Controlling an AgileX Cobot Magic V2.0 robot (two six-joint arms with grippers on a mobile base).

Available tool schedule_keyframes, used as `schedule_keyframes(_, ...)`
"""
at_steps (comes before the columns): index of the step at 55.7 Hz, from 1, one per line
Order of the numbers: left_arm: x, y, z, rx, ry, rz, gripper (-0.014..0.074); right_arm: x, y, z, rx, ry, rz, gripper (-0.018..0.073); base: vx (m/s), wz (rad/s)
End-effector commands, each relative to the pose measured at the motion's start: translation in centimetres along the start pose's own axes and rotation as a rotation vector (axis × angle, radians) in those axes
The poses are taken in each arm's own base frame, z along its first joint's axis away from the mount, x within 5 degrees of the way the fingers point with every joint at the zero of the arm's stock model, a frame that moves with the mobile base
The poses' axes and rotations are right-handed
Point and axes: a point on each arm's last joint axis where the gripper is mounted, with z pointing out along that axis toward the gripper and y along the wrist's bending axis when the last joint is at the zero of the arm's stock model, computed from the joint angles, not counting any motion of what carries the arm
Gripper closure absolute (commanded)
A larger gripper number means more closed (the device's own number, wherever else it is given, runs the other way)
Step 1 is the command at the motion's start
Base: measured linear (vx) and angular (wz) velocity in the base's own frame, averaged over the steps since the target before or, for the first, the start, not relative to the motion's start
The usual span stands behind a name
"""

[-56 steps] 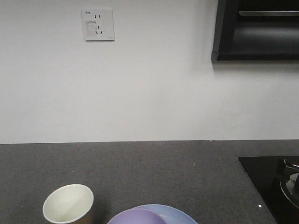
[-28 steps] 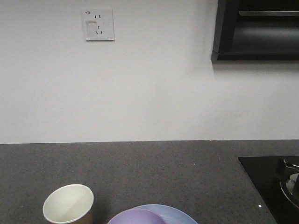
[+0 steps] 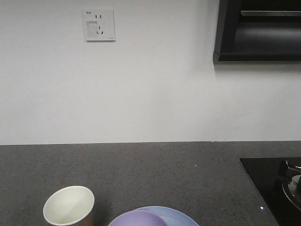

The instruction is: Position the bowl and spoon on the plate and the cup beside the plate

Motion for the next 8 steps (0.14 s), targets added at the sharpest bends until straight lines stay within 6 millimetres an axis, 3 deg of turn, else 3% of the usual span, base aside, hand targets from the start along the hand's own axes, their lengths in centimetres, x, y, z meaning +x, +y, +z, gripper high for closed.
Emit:
schedule_keyframes(1,-1.62,-0.02,-0.33,-0.002,-0.119,-0.002,0.0603,-0.55,0.04,-0.03,-0.004,-0.077,-0.013,0.0568,0.00,0.00)
schedule_keyframes(8,-1.62,-0.02,-0.33,-0.002,-0.119,-0.002,0.0603,-0.55,0.04,-0.03,-0.004,-0.077,-0.013,0.0568,0.00,0.00)
